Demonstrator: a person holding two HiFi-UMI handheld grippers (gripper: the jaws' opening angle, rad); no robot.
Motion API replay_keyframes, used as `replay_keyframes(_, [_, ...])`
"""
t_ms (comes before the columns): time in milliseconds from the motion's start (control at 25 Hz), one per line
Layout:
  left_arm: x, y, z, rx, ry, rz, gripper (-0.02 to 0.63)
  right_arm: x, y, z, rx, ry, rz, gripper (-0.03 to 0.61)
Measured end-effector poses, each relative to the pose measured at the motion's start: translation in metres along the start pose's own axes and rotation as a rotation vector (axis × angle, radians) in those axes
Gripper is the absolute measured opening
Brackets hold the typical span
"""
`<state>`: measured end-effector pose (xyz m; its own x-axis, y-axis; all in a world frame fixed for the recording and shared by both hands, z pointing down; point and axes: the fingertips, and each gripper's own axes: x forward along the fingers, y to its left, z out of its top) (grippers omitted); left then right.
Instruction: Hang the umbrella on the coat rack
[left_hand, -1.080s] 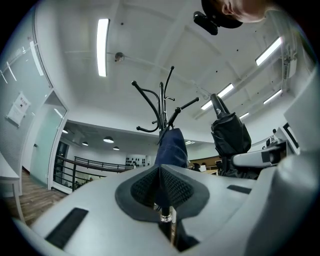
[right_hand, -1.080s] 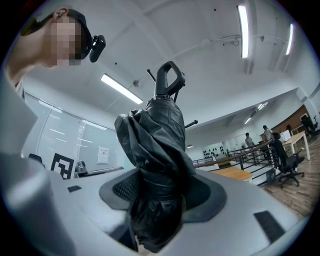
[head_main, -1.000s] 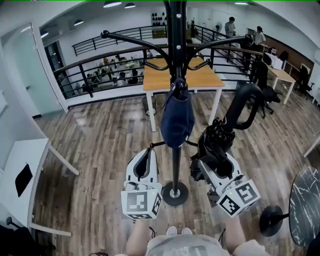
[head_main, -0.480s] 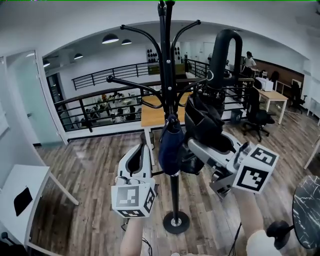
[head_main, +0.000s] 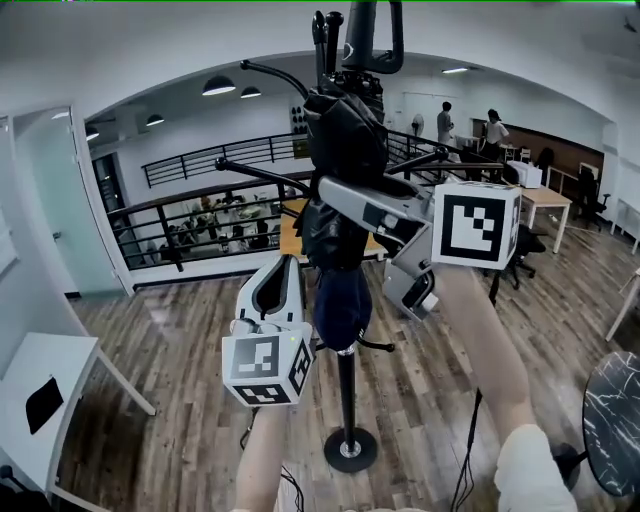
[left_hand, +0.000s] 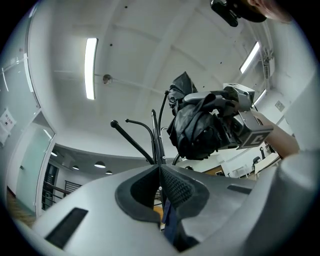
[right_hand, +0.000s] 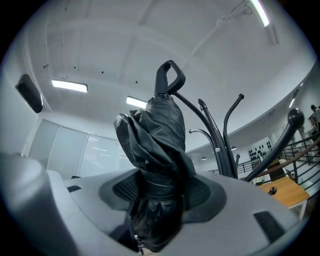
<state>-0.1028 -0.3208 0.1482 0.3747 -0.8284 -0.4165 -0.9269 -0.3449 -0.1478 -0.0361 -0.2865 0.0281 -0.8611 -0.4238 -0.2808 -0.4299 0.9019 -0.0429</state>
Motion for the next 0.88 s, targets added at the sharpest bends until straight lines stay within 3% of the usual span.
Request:
replay_keyframes(480, [-0.004,0.007,-0.020,-0.048,0.030,0.034,0.034,0.031,-0.030,-0.015,0.024,0.083,-0.030,0.262])
replay_keyframes(880, [0.005,0.010,-0.036,-0.055,0.047,0.042,0.034,0.041,-0.066,-0.041,0.162,0.130,-0.045,0.262])
